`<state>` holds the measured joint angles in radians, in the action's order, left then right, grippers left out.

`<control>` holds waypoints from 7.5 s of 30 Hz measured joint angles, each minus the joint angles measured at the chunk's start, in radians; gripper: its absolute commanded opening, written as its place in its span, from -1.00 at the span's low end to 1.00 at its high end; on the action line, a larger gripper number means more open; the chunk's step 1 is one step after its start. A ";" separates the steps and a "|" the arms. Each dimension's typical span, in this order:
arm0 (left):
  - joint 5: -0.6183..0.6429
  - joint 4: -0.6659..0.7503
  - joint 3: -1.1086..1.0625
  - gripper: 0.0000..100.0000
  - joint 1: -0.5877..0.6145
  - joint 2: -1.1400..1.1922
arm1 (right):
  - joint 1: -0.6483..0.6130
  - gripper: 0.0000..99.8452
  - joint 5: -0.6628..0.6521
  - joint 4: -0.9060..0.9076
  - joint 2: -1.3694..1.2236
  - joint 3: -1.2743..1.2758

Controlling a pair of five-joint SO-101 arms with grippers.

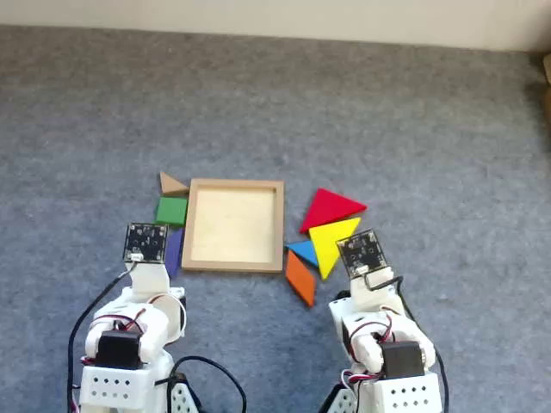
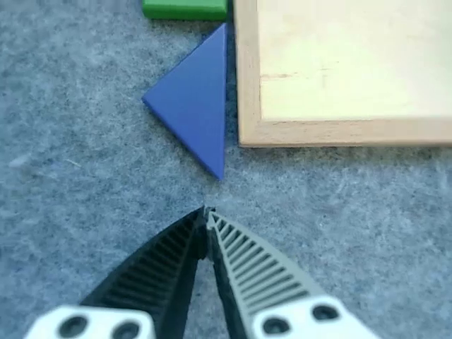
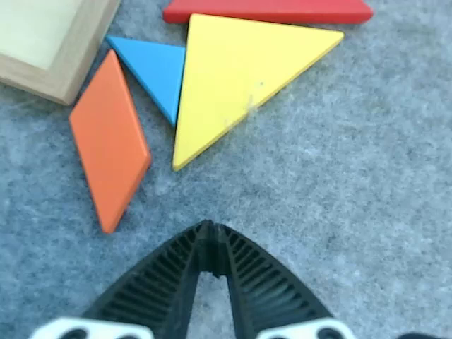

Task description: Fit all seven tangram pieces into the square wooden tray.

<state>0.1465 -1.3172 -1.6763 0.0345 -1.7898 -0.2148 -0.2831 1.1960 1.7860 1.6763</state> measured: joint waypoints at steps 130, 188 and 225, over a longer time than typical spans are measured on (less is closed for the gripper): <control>0.000 -0.006 0.000 -0.99 0.000 0.000 | -0.126 -0.35 0.804 -0.325 -1.639 -1.025; 0.000 -0.006 0.000 -0.99 0.000 0.000 | -0.183 -0.36 0.786 -0.278 -1.893 -1.160; 0.000 -0.006 0.000 -0.99 0.000 0.000 | -0.112 -0.57 0.779 -0.087 -1.781 -1.169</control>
<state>0.1465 -1.3234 -1.6763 0.0345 -1.7898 -0.3268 0.4964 1.1086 0.0046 0.5071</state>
